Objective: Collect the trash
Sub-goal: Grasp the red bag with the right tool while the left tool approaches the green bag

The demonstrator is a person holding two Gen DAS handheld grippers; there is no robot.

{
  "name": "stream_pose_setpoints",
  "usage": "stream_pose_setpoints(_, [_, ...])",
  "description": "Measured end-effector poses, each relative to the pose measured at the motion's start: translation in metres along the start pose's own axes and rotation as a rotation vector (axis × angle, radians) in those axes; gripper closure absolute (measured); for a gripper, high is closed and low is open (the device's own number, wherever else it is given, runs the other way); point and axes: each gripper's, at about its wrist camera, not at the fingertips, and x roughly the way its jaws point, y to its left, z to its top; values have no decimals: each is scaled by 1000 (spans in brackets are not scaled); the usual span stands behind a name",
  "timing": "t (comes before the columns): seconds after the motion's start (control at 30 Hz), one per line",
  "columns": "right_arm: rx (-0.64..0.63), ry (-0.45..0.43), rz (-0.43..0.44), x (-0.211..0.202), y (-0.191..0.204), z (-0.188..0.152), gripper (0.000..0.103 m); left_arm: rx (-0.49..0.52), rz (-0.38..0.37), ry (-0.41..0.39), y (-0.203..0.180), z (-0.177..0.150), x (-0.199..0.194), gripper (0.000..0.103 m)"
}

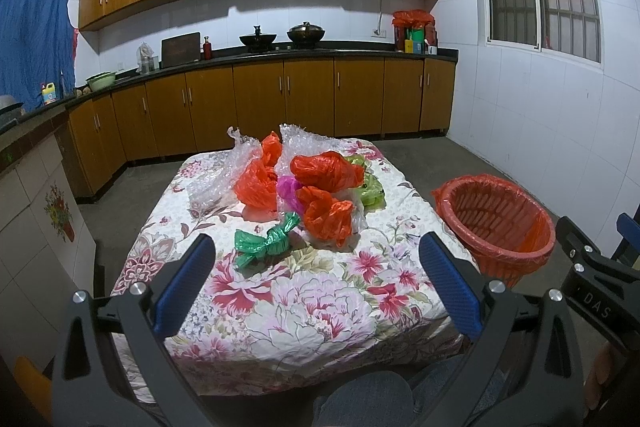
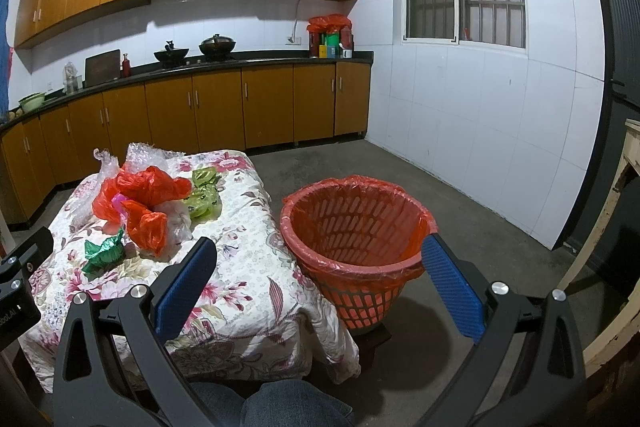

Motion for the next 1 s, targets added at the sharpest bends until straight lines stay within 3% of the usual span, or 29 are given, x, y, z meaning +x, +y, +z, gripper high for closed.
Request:
stream_pose_setpoints(0.23, [-3,2,-2,0,1,-1,2,-5,14,7,2,-6,3,4])
stream_pose_setpoints(0.5, [-8,38,16,21,5,-4,2,-90,92,57,46,-17,30,4])
stream_pose_setpoints(0.77, [-39,96,120,42,31,-3,2,-179,165,127,99,-24,51,4])
stream_pose_setpoints(1.0, [-120,96,288,75,95,10,4,-218,249,140,136,-26,70,4])
